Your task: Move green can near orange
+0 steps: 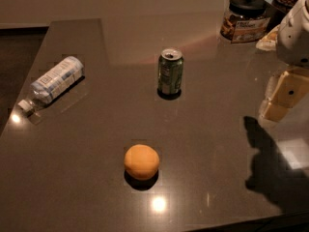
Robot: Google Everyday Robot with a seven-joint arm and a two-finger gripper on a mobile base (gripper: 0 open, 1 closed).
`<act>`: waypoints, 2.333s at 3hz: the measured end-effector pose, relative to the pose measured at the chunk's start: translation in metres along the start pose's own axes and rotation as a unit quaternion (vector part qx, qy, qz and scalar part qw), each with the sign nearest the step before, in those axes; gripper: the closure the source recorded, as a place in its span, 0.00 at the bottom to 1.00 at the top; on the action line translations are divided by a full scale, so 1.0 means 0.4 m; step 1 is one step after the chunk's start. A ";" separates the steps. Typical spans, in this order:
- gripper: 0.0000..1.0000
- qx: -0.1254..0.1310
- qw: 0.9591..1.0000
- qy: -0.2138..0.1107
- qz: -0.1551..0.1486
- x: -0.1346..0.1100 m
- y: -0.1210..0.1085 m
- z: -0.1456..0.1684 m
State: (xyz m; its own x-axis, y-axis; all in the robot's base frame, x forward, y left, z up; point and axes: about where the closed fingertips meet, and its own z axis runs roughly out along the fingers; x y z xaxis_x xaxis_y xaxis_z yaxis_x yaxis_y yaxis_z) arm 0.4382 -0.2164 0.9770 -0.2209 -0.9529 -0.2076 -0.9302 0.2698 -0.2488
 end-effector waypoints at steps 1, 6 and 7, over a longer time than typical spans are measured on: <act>0.00 0.000 1.000 0.000 0.000 0.000 0.000 0.000; 0.00 -0.025 0.973 -0.203 0.103 -0.253 -0.236 0.168; 0.00 -0.022 0.967 -0.221 0.125 -0.305 -0.260 0.207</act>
Offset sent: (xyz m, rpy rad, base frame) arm 0.0428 0.0091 -0.0105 0.1432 0.0463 -0.0199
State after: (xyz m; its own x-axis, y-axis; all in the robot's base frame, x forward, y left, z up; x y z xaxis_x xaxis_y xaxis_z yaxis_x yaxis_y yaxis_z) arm 0.5863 -0.1167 0.9501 -0.3021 -0.7040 -0.6427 -0.8776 0.4686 -0.1009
